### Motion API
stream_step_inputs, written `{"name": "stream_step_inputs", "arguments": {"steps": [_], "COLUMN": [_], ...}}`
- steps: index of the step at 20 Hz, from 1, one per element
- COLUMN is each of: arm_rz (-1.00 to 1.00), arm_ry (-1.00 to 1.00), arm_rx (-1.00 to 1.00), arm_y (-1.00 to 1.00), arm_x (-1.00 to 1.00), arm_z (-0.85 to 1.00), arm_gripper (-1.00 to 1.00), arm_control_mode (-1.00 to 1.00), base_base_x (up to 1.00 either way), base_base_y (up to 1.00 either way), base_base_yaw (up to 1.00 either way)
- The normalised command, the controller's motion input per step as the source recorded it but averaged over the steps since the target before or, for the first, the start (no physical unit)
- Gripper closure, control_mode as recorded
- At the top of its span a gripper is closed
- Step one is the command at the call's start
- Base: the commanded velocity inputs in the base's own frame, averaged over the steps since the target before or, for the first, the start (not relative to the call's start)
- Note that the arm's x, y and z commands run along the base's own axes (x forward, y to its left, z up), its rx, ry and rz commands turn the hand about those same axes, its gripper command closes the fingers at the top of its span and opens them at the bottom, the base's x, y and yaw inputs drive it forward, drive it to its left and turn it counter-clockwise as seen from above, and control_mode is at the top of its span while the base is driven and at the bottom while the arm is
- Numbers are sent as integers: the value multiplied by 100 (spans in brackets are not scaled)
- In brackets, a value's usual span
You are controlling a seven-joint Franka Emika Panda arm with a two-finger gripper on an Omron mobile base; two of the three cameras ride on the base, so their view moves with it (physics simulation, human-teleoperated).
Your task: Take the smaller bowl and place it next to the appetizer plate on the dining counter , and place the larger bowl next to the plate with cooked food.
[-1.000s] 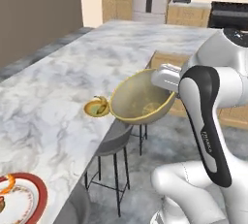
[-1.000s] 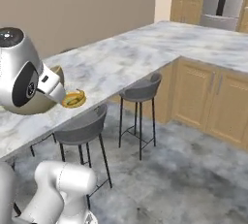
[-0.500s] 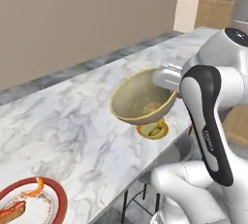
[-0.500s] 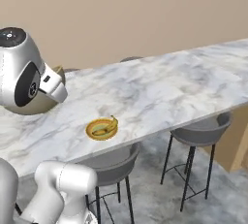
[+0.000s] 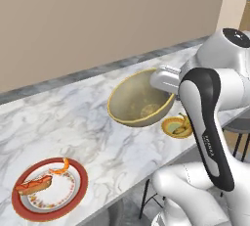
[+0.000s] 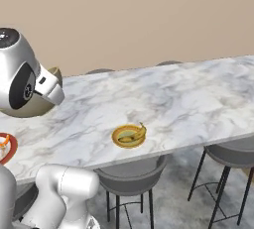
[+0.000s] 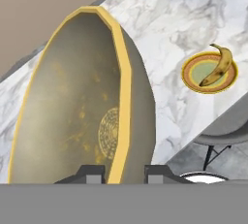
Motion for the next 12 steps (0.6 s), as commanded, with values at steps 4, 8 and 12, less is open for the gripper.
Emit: {"name": "stream_step_inputs", "arguments": {"steps": [4,8,12], "arm_rz": [0,0,0], "arm_ry": [0,0,0], "arm_rx": [0,0,0], "arm_y": [0,0,0], "arm_x": [0,0,0], "arm_z": [0,0,0], "arm_gripper": [100,100,100], "arm_control_mode": [100,100,100], "base_base_x": [0,0,-5], "base_base_y": [93,87,68], "base_base_yaw": [63,61,55]}}
